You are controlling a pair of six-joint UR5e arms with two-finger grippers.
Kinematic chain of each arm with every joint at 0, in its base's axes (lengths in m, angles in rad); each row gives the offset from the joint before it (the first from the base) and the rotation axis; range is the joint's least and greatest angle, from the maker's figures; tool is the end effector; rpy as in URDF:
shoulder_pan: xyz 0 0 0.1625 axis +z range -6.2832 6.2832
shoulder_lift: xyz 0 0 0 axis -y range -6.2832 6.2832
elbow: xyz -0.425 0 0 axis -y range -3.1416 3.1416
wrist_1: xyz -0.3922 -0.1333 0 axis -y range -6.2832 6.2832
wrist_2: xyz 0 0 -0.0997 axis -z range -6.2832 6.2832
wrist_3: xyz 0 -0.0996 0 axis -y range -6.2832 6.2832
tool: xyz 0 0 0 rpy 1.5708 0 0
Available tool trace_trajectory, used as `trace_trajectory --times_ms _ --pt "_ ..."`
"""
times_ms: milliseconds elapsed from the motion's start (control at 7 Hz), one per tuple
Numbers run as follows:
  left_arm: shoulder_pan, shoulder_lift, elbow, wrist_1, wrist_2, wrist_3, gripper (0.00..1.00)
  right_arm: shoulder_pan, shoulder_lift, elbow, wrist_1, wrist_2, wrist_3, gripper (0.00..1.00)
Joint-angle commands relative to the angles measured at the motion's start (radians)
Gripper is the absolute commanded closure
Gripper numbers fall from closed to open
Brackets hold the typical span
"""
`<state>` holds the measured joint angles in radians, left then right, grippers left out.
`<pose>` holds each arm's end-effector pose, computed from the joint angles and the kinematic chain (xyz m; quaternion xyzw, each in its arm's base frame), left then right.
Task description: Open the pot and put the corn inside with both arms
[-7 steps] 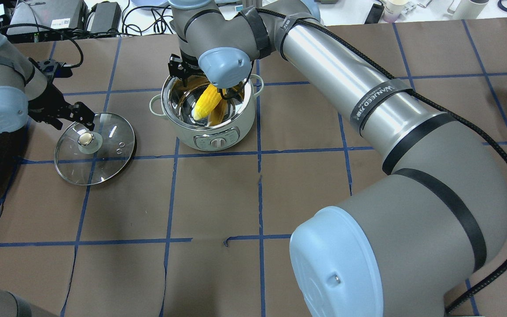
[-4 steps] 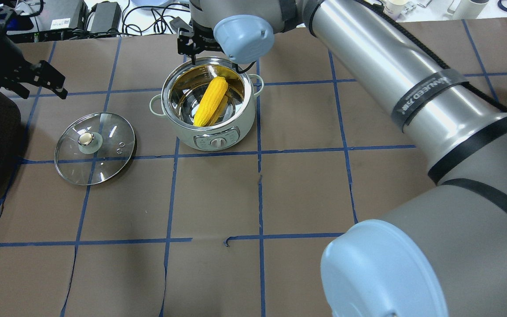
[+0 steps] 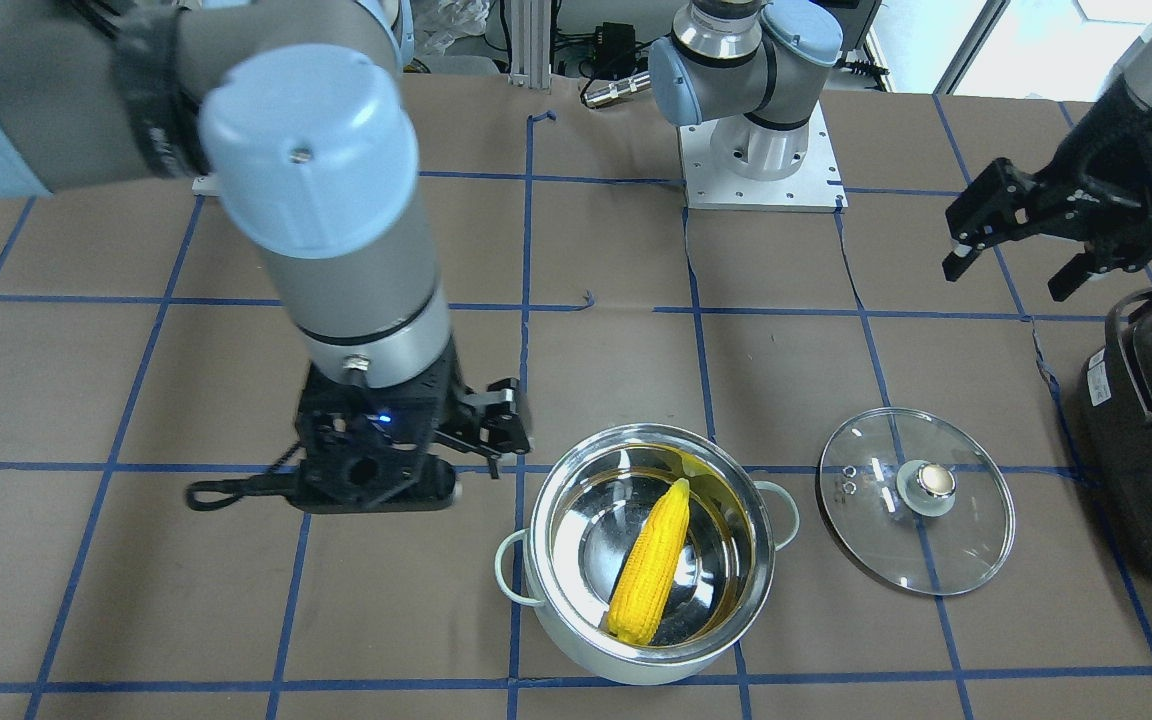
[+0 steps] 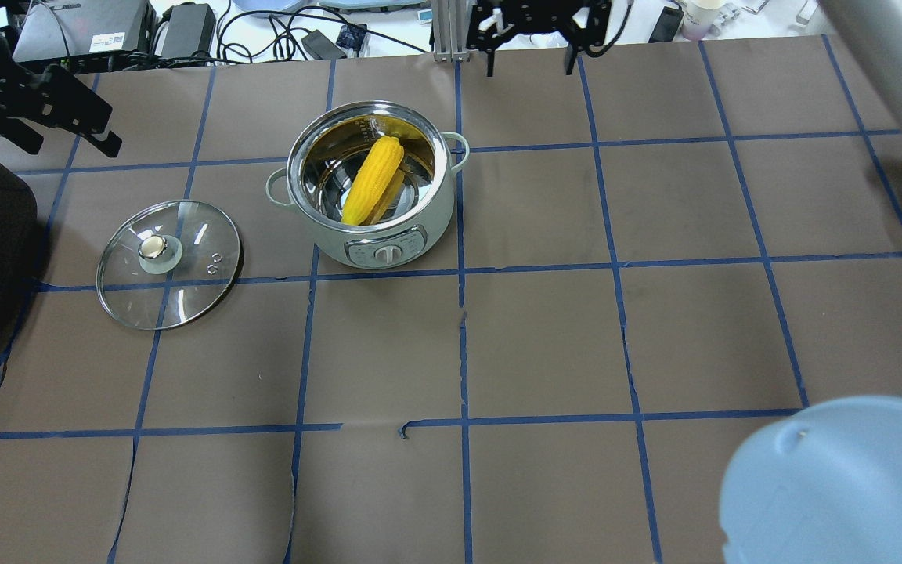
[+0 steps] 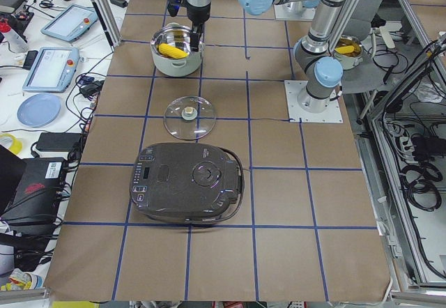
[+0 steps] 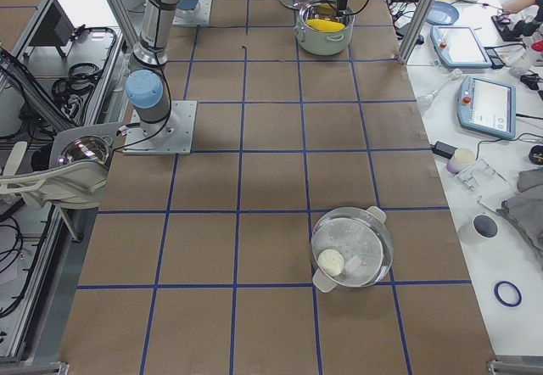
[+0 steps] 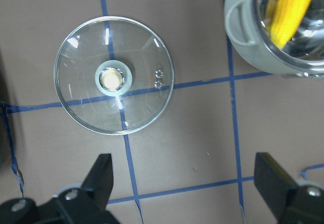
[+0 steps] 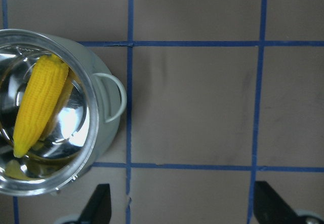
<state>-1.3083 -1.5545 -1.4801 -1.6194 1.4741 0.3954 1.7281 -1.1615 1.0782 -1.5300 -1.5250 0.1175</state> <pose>-0.0113 -0.5087 0.5362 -0.0677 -0.9961 0.0432 0.0363 0.2401 -0.6340 0.4899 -0.0204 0.9993 -0.0179 0.0256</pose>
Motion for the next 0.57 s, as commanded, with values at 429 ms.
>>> trace_trajectory --times_ms 429 --pt "-0.268 0.025 -0.008 -0.008 0.074 -0.253 0.00 -0.159 -0.354 0.411 -0.141 -0.012 -0.214 0.00"
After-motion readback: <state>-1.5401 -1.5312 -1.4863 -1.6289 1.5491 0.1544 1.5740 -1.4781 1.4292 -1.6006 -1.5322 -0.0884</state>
